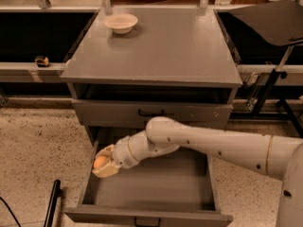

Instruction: Place orange into middle drawer

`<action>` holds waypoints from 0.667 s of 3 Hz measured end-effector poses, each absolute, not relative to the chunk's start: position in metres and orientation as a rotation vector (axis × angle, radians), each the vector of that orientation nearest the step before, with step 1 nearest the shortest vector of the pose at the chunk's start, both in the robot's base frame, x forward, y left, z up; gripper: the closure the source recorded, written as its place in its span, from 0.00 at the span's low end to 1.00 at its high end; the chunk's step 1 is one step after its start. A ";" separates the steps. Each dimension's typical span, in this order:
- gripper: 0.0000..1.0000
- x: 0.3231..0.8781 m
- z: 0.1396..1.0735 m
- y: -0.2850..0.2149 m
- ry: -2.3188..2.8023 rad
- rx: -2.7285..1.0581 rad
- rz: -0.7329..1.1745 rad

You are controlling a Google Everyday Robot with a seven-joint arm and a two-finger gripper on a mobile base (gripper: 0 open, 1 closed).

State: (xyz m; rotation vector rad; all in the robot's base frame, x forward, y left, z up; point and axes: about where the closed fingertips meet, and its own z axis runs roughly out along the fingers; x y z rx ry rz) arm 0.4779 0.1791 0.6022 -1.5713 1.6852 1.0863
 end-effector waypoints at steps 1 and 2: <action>1.00 0.486 0.558 0.162 1.705 -1.459 0.999; 1.00 0.500 0.569 0.164 1.607 -1.413 0.960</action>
Offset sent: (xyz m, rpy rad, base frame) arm 0.0083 -0.0064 0.0020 0.2166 -0.2100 -0.0173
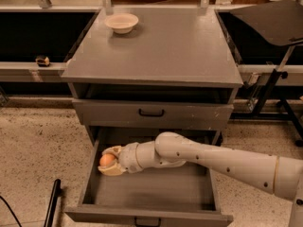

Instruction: Place orange into middle drawer

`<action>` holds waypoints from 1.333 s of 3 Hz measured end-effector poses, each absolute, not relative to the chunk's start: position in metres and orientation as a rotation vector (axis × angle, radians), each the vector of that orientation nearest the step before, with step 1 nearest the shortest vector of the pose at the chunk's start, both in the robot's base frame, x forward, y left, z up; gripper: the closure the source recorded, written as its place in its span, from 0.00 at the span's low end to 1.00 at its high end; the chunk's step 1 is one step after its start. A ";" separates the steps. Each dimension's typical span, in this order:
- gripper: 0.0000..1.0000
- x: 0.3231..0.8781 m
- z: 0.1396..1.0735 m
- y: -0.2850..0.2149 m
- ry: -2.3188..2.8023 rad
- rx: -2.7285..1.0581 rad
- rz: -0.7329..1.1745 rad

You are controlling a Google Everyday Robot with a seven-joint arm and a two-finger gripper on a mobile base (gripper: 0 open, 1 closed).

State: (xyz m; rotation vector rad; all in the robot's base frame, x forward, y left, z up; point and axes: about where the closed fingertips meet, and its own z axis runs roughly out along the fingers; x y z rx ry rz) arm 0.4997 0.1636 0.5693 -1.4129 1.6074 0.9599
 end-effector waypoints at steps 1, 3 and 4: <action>1.00 0.493 0.570 0.171 1.603 -1.459 0.965; 1.00 0.515 0.478 0.124 1.722 -1.279 1.028; 1.00 0.520 0.430 0.118 1.757 -1.232 1.086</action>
Offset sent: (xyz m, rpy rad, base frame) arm 0.0156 -0.0663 -0.1392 0.0471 0.2124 -0.1462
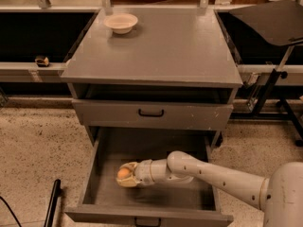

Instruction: Place orange into middle drawer

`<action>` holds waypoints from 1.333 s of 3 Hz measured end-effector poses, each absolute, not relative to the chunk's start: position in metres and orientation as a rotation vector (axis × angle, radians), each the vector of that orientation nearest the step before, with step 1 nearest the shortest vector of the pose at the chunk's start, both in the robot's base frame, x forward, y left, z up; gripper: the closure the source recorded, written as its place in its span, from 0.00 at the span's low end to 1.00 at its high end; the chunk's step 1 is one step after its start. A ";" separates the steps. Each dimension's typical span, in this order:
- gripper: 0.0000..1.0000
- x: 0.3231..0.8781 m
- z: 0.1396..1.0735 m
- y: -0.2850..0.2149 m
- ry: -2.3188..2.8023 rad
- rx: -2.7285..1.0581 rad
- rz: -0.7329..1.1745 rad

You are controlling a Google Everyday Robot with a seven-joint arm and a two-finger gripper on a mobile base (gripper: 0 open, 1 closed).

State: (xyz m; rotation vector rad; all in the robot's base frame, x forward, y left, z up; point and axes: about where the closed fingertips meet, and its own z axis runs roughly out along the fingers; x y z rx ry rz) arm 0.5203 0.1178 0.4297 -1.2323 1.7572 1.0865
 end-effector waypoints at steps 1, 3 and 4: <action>0.82 0.521 0.424 0.118 1.763 -1.219 1.096; 0.35 0.520 0.428 0.117 1.699 -1.246 1.026; 0.12 0.515 0.427 0.118 1.636 -1.353 0.893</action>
Offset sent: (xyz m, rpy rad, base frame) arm 0.0008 0.0003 -0.0058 0.0065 0.0103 -0.0062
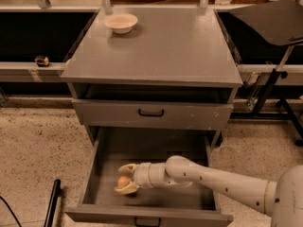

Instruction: Place orange into middle drawer

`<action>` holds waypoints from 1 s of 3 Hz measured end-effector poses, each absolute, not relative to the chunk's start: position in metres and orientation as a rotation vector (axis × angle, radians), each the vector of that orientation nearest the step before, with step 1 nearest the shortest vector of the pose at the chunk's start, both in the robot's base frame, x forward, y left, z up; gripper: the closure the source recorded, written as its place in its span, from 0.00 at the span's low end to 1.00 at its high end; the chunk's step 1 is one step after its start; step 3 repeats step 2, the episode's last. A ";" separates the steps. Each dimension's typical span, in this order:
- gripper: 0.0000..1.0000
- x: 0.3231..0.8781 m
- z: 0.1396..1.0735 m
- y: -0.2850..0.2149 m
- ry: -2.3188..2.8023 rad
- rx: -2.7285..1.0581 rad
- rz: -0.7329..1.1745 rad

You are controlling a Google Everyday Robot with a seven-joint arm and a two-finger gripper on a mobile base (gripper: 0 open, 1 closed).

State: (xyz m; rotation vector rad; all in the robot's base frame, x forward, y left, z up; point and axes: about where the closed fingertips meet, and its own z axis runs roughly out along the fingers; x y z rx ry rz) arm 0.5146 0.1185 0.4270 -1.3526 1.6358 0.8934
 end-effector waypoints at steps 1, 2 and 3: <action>0.00 0.515 0.427 0.119 1.632 -1.358 0.877; 0.00 0.515 0.427 0.119 1.632 -1.358 0.877; 0.00 0.515 0.427 0.119 1.632 -1.358 0.877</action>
Offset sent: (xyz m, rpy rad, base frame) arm 0.0003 0.0006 -0.0003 -0.0068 -0.0126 -0.0020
